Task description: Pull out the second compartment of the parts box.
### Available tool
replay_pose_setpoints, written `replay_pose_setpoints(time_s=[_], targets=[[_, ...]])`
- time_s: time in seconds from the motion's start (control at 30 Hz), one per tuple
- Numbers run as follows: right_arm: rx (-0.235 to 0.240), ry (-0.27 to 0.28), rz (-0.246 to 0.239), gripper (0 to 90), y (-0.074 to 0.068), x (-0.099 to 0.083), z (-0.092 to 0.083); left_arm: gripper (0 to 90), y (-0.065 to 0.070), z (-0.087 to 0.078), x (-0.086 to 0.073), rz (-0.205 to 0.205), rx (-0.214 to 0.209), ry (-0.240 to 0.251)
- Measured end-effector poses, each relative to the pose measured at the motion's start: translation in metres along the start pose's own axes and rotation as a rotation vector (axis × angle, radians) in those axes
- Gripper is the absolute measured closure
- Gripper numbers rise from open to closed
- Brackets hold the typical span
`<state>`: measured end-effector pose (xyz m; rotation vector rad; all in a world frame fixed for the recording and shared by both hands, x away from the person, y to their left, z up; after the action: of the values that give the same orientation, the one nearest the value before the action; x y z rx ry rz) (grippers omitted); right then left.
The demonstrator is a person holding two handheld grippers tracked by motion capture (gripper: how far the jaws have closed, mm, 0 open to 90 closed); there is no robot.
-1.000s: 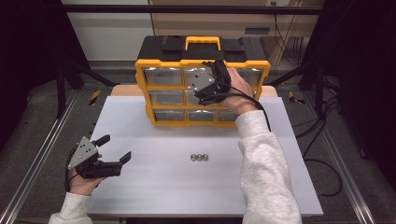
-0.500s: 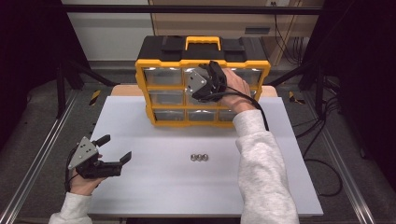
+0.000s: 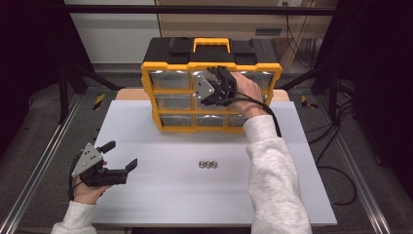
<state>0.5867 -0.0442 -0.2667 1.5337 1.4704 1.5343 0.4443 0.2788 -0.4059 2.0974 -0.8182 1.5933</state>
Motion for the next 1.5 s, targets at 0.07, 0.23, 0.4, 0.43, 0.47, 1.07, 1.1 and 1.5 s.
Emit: replay_pose_setpoints(time_s=[0.07,0.23,0.4,0.43,0.47,1.07,1.1,1.5], targets=[[-0.016,0.001,-0.024,53.6,-0.001,0.0,0.0,1.9,0.0,0.0,0.0,0.0,0.0,0.001],[-0.058,0.003,-0.082,59.2,-0.003,0.0,0.001,1.9,0.0,0.0,0.0,0.0,-0.001,0.002],[-0.099,0.001,-0.124,65.4,-0.006,0.0,0.001,1.9,0.0,0.0,0.0,-0.001,-0.001,0.002],[-0.105,0.0,-0.136,66.1,-0.006,0.0,0.001,1.9,0.0,0.0,0.0,-0.001,-0.001,0.003],[-0.106,0.002,-0.138,66.3,-0.006,-0.001,0.001,1.9,0.0,0.0,0.0,-0.001,0.0,0.002],[-0.171,0.047,-0.256,75.6,-0.01,-0.006,0.001,2.0,0.0,0.0,0.0,0.0,-0.002,0.0],[-0.177,0.052,-0.272,76.1,-0.01,-0.007,0.002,2.0,0.0,0.0,0.0,0.0,-0.002,0.001],[-0.166,0.05,-0.318,77.4,-0.009,-0.005,-0.001,2.1,0.0,0.0,0.0,-0.001,-0.001,0.0]])
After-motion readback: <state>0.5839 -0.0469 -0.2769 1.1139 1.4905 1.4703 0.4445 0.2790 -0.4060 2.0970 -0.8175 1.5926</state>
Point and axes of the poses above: each handheld gripper's, and its own axes: z roughly forward along the jaws, x roughly out of its top, y roughly to its right, the point moved 3 cm from there along z, roughly forward along the jaws, and after that the axes turned 4 degrees about -x, right-handed, at the moved point
